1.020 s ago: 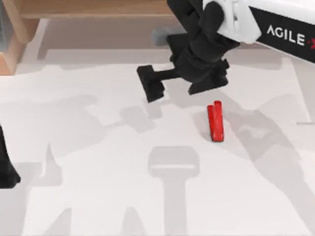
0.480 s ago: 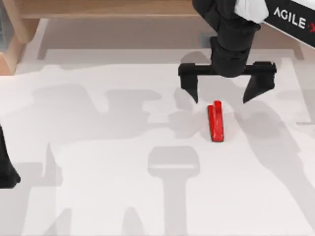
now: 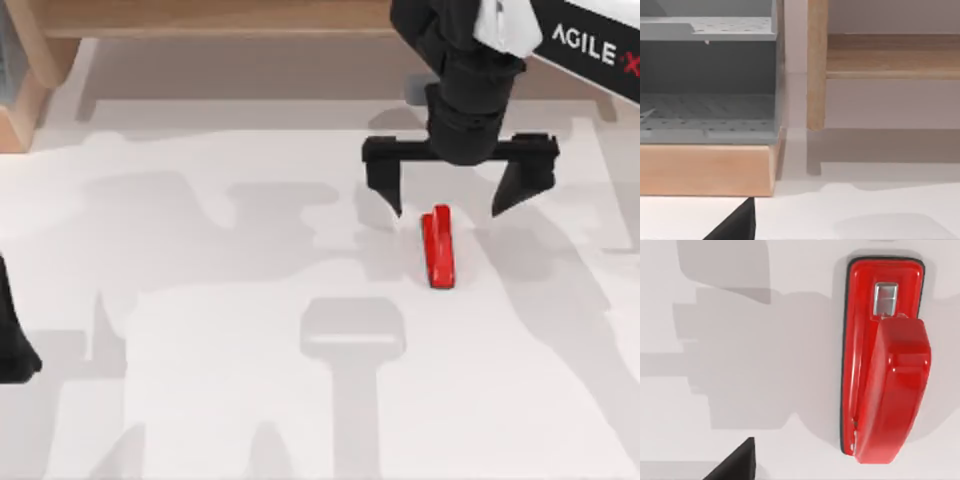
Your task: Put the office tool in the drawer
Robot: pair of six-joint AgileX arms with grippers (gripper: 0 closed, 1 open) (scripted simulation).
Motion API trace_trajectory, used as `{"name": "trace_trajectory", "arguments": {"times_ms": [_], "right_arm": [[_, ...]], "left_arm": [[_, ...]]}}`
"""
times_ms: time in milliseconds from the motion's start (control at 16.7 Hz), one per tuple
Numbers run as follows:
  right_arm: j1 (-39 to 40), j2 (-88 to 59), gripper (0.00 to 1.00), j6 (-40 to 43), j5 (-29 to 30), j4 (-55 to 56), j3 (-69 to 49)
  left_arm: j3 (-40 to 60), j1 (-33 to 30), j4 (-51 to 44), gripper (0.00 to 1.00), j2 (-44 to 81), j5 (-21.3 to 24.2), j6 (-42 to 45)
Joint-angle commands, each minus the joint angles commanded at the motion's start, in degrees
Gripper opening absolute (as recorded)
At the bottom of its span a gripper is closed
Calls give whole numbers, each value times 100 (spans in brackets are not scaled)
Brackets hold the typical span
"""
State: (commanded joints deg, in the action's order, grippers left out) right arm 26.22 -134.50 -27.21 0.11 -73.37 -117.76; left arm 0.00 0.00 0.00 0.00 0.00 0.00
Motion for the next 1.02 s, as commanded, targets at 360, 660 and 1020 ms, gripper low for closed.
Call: {"name": "trace_trajectory", "arguments": {"times_ms": [360,660,1020], "right_arm": [[6,-216,100,-6,2,1141,901],[7,-226,92,-7,2,1168,925],[7,-226,47,-7,2,1168,925]], "left_arm": [[0,0,0,100,0,0,0],[0,0,0,100,0,0,0],[0,0,0,100,0,0,0]]}}
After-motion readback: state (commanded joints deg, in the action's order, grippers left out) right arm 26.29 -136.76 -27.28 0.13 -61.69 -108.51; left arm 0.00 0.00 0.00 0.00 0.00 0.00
